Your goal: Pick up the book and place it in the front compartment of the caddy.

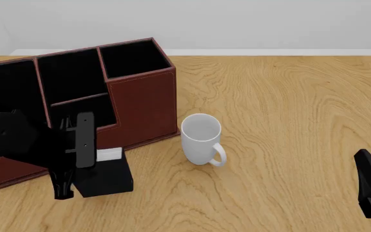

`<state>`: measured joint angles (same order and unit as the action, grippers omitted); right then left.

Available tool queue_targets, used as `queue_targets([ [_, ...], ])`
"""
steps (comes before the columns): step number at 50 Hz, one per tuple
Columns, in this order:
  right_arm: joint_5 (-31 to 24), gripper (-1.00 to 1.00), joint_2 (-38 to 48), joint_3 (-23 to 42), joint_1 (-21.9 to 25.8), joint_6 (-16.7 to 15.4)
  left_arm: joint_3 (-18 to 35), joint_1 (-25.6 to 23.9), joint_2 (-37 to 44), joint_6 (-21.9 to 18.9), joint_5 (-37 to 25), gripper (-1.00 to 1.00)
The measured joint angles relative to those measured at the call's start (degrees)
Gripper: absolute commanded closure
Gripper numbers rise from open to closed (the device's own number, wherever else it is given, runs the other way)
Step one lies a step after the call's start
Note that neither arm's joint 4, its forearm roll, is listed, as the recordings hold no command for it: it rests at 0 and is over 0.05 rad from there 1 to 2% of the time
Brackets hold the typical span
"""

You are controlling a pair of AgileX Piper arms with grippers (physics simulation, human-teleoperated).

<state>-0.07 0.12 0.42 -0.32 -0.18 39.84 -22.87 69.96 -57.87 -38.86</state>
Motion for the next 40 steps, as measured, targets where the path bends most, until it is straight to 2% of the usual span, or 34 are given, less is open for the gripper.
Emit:
queue_targets([
  [12,0.00,-1.00,0.00,0.00,0.00,0.00,-0.30,-1.25,-1.28,1.45,-1.54,1.00],
  [26,0.00,-1.00,0.00,0.00,0.00,0.00,2.82,-9.18,-3.75,10.09,-8.93,1.00],
  [40,0.00,-1.00,0.00,0.00,0.00,0.00,7.07,-11.80,-5.22,14.06,-15.12,1.00],
])
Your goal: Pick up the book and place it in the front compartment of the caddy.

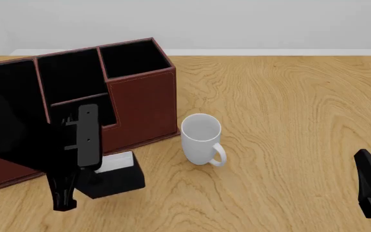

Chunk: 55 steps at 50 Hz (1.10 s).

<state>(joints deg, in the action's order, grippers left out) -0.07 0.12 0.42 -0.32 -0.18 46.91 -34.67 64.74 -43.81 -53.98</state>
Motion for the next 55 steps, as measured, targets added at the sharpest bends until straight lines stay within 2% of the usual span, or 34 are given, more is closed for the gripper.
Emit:
queue_targets([
  [10,0.00,-1.00,0.00,0.00,0.00,0.00,5.39,0.28,-0.60,0.48,-5.80,1.00],
  [25,0.00,-1.00,0.00,0.00,0.00,0.00,12.86,2.97,-0.98,-1.95,-13.37,1.00],
  [55,0.00,-1.00,0.00,0.00,0.00,0.00,16.26,11.22,-3.51,-9.28,-15.93,1.00],
])
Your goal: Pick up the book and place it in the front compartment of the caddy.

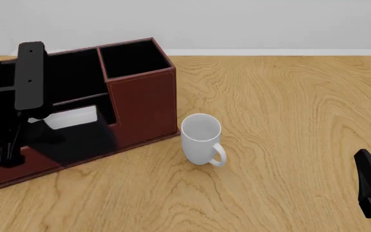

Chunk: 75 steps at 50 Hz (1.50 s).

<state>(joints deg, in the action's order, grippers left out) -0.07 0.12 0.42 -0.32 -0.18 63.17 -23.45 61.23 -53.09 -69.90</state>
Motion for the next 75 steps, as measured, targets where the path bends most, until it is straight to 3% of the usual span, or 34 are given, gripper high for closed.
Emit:
queue_targets([
  [20,0.00,-1.00,0.00,0.00,0.00,0.00,3.76,8.85,-1.04,-9.23,0.00,1.00],
  [37,0.00,-1.00,0.00,0.00,0.00,0.00,10.03,12.51,0.65,-14.75,0.00,1.00],
  [75,0.00,-1.00,0.00,0.00,0.00,0.00,23.62,15.41,10.86,-17.01,0.00,1.00],
])
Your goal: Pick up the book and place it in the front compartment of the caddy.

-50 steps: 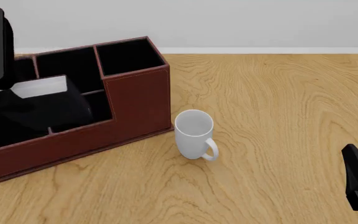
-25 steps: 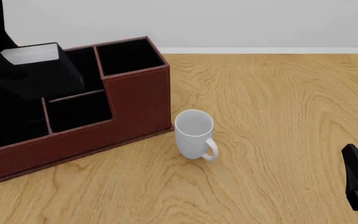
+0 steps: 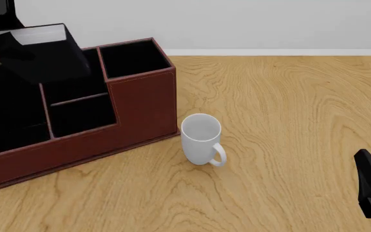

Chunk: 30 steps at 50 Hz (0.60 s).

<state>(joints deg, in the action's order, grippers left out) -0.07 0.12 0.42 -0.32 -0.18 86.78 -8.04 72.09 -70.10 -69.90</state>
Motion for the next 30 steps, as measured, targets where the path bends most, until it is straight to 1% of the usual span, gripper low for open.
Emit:
queue_targets([
  [16,0.00,-1.00,0.00,0.00,0.00,0.00,0.77,2.43,2.14,-1.34,0.11,1.00],
  [30,0.00,-1.00,0.00,0.00,0.00,0.00,-1.24,2.91,3.67,-1.37,2.36,1.00],
])
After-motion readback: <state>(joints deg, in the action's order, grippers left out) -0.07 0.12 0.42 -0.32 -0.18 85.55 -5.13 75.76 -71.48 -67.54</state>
